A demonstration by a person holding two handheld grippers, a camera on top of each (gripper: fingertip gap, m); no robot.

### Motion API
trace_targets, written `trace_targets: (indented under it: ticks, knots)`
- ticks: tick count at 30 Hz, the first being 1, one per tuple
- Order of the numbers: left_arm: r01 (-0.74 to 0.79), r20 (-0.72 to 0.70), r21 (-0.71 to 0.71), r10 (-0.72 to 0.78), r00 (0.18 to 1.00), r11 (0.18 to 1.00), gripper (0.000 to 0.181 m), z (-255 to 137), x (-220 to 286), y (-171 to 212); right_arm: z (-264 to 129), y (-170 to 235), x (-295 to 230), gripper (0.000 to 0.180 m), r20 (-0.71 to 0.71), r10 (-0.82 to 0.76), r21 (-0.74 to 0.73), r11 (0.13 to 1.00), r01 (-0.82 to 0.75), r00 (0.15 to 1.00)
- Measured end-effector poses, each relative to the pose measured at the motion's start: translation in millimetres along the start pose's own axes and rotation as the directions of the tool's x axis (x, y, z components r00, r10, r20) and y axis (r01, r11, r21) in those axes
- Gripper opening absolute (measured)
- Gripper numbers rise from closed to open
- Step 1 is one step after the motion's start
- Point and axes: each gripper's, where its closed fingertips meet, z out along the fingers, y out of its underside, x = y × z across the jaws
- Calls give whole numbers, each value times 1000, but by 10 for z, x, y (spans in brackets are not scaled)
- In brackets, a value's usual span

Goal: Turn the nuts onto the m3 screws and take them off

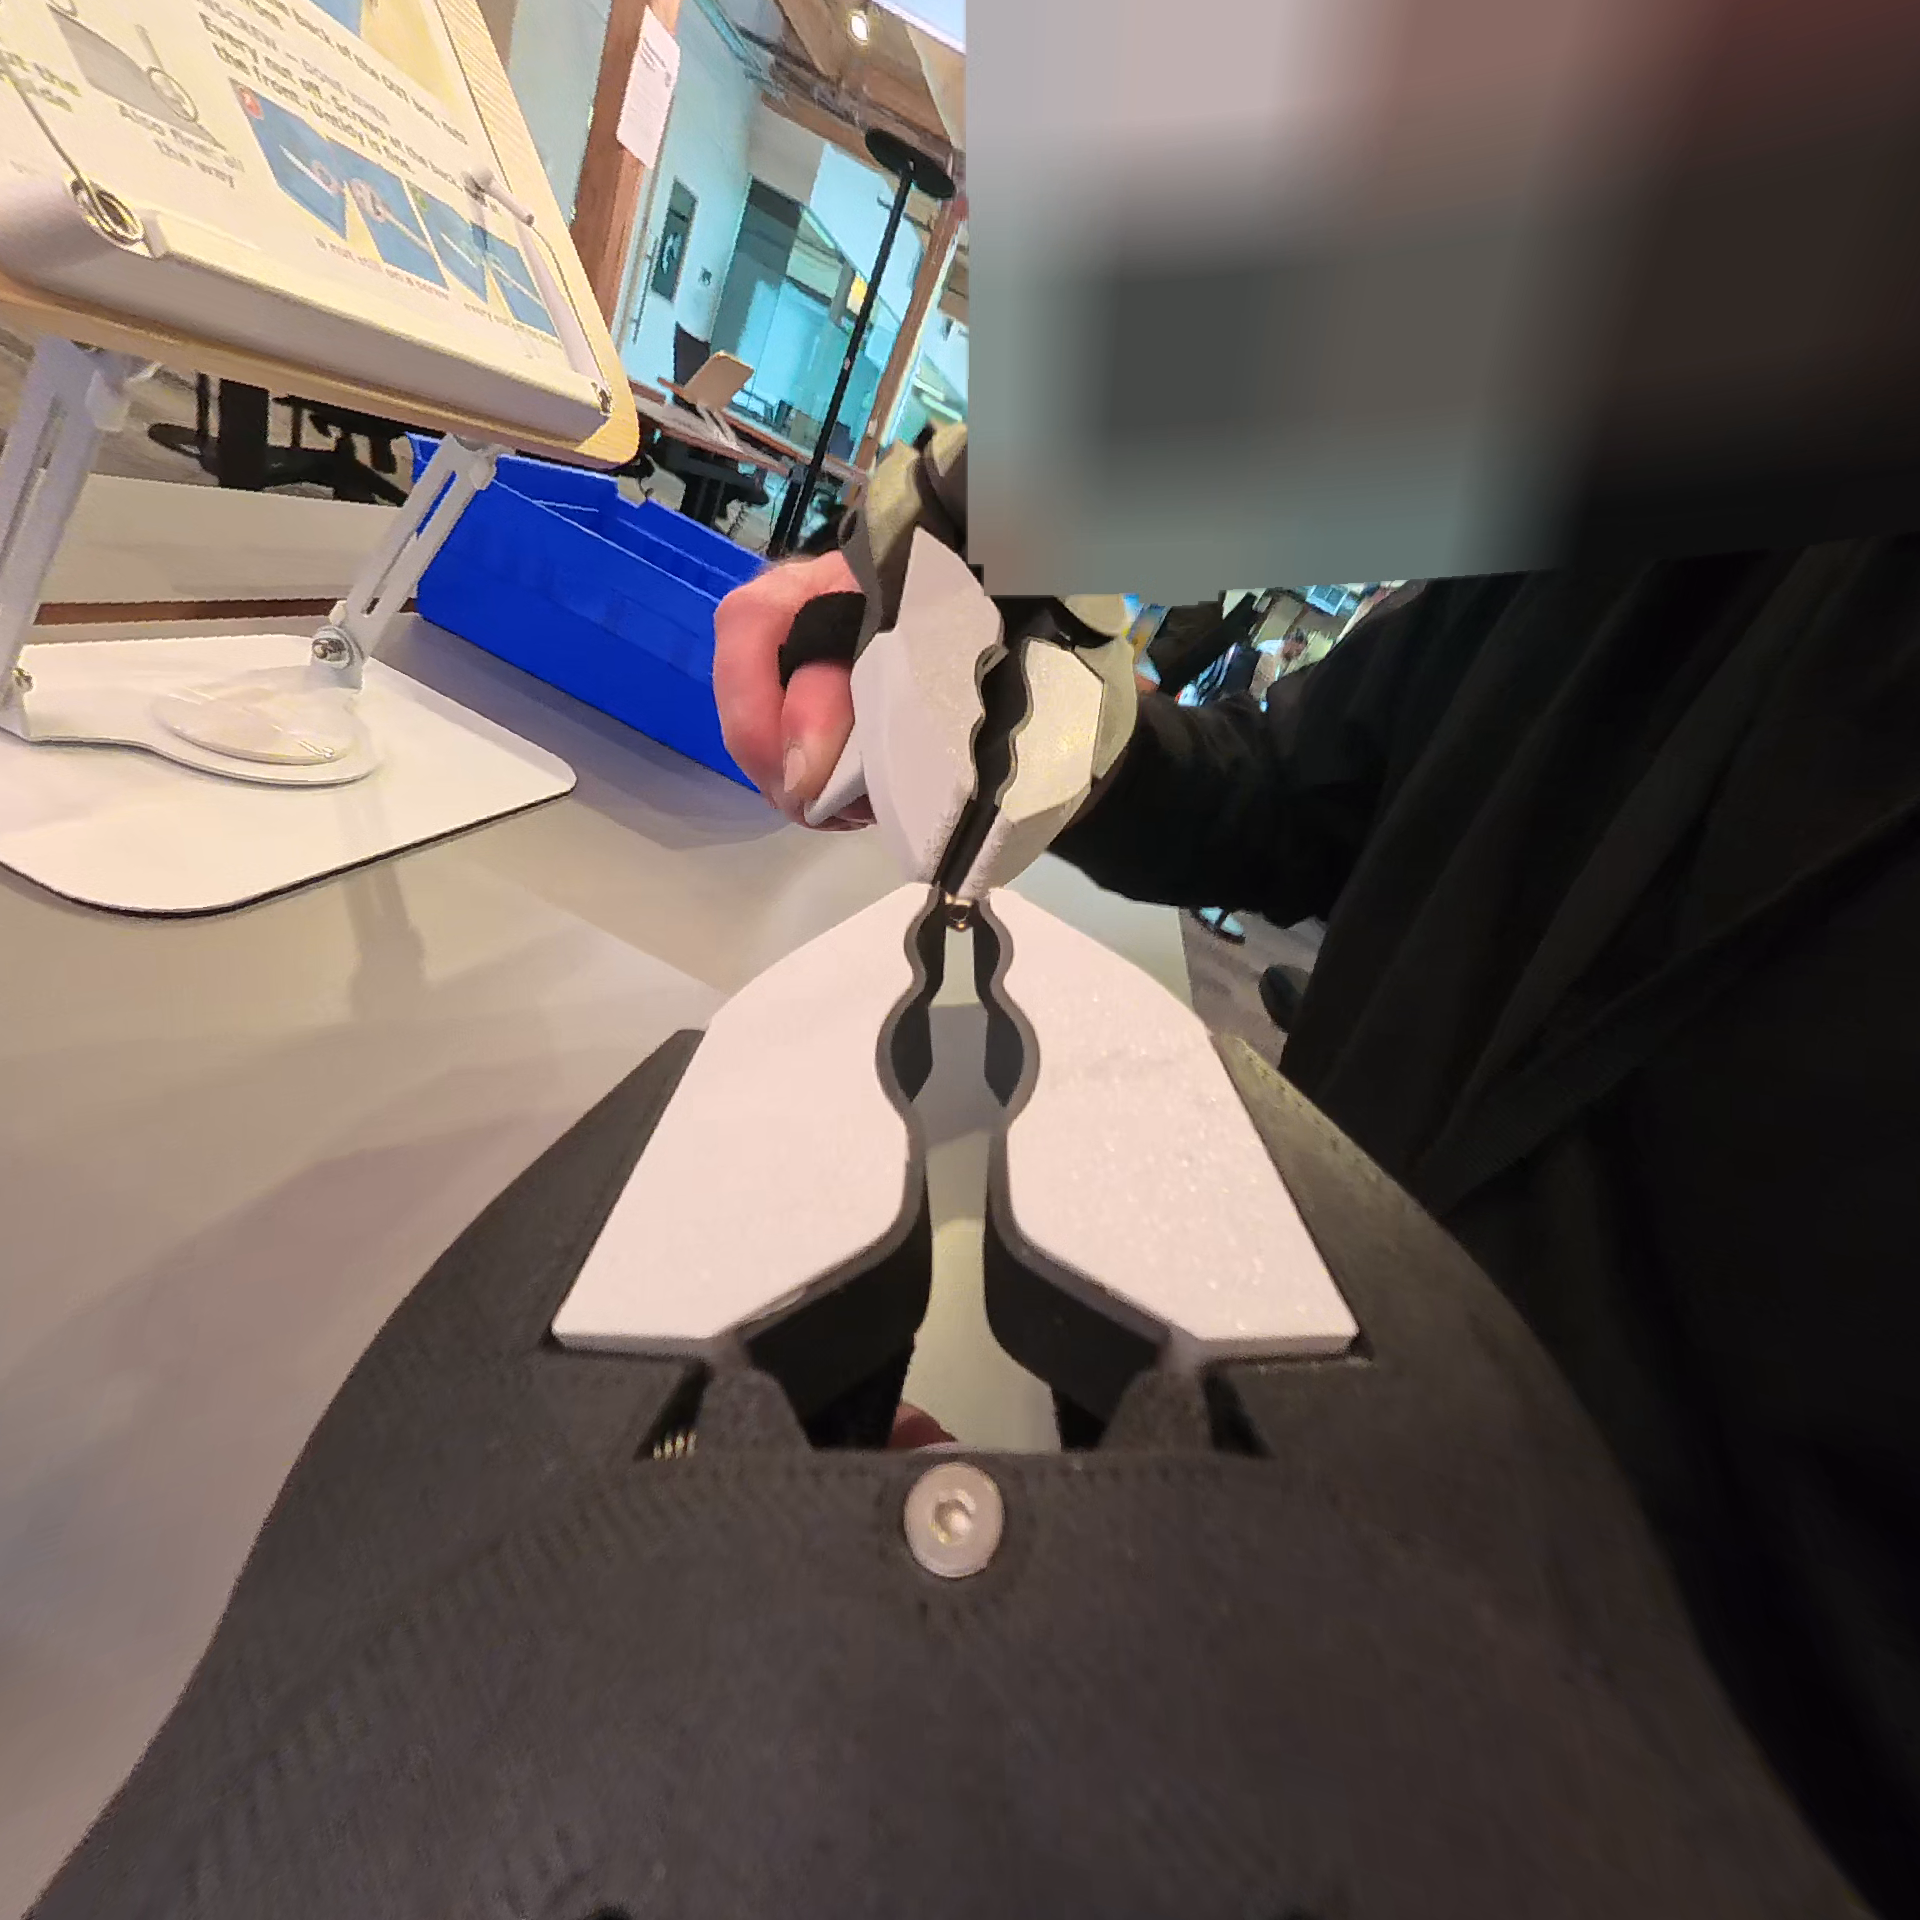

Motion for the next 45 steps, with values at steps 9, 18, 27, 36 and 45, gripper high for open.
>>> trace_targets:
  ticks: [9, 18, 27, 36, 45]
  knots:
    - [-57, 9, -43, 57, 998, 997, 4, 5, 35, 29, 0, -6, -53, 2, 78, 99, 38, 994, -103, 992]
    - [-94, -1, -61, 95, 996, 994, 4, 12, 86, 38, -8, -34, -107, 2, 170, 203, 85, 972, -220, 964]
    - [-116, -23, -73, 114, 993, 991, 4, 31, 154, 48, -23, -58, -170, 2, 261, 272, 108, 945, -308, 926]
    - [-143, -40, -95, 140, 989, 985, 4, 49, 218, 51, -88, -125, -203, 2, 327, 325, 159, 907, -390, 887]
    - [-153, -41, -98, 149, 988, 983, 4, 64, 249, 32, -111, -149, -219, 1, 334, 329, 190, 894, -405, 883]
